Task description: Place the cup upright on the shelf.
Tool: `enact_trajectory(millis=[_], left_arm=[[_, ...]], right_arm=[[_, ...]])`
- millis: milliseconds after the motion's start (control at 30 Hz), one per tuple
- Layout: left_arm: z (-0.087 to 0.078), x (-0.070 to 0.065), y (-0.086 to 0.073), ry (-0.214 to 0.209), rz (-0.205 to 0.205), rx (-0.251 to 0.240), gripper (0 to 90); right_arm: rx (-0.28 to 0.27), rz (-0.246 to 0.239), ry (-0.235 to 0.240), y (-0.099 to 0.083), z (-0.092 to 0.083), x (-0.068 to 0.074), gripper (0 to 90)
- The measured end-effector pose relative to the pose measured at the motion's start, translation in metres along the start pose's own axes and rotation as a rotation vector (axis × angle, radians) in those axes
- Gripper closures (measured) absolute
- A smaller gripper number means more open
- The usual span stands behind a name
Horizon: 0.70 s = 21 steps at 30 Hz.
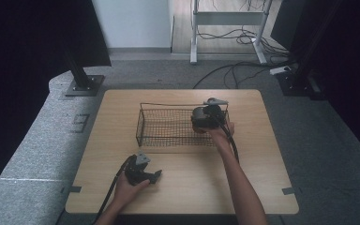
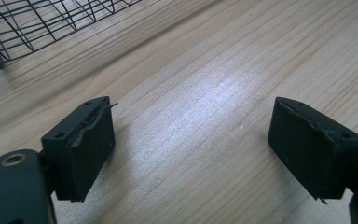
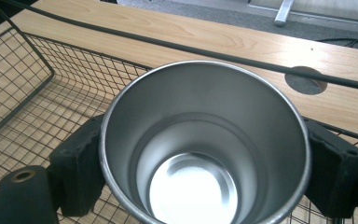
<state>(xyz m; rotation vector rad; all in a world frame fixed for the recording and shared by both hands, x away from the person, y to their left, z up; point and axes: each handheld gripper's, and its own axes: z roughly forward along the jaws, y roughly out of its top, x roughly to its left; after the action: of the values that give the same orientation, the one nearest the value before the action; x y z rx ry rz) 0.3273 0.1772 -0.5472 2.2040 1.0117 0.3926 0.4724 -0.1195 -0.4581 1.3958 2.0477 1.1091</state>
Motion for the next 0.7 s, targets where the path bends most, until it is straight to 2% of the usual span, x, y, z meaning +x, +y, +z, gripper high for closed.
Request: enact_trajectory(millis=[700], left_arm=[[0.0, 0.0, 0.0, 0.0, -0.001, -0.001, 14.5]], right_arm=[[0.049, 0.024, -0.036, -0.011, 0.017, -0.008, 13.8]])
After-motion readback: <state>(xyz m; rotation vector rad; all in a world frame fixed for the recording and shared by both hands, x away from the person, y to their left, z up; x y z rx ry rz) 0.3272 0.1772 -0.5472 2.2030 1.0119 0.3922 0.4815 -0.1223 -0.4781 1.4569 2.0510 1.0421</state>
